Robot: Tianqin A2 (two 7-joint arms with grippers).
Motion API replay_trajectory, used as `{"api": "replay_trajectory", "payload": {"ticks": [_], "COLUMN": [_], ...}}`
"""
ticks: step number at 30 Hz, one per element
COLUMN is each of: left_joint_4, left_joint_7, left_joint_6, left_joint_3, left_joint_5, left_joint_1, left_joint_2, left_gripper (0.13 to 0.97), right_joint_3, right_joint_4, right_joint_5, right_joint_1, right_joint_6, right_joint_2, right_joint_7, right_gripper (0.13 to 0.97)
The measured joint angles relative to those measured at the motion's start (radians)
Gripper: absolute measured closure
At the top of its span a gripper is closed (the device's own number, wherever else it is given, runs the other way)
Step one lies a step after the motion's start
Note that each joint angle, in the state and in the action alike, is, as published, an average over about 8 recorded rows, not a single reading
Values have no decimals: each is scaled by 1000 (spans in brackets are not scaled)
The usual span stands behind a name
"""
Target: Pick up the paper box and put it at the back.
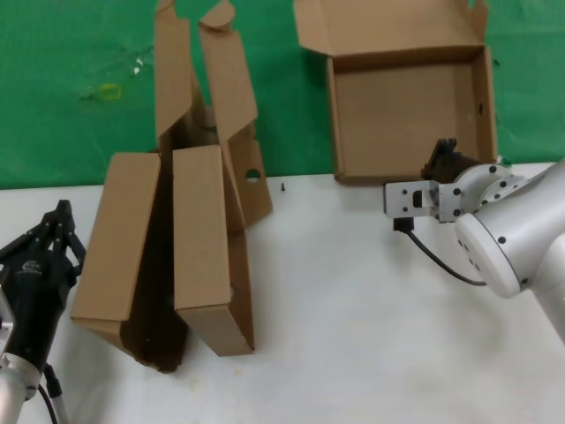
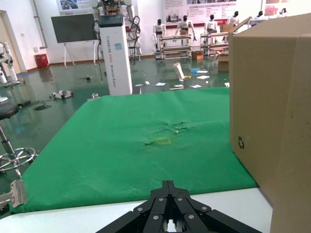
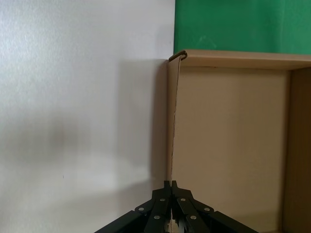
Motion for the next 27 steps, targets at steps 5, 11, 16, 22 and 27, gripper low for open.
{"api": "replay_trajectory", "payload": {"ticks": [5, 11, 16, 22, 27], "left_joint_4": [0, 0, 0, 0, 0], "left_joint_7": [0, 0, 0, 0, 0], "left_joint_6": [0, 0, 0, 0, 0], "left_joint_3": [0, 0, 0, 0, 0], "left_joint_5": [0, 0, 0, 0, 0], "left_joint_1": [0, 0, 0, 0, 0], "left_joint_2": [0, 0, 0, 0, 0], "left_gripper": [954, 954, 954, 954, 954], "right_joint_3": [29, 67, 94, 121, 145], "right_joint_4": [-28, -47, -45, -13, 51], "right_joint_5": [-13, -43, -59, -61, -51], "right_joint_1": [-5, -4, -5, -9, -16], "right_joint_6": [21, 47, 53, 37, 12], "right_joint_2": [-33, -67, -86, -92, -92], "right_joint_7": [-10, -12, -19, -38, -55], "right_gripper": [945, 942, 910, 879, 829]}}
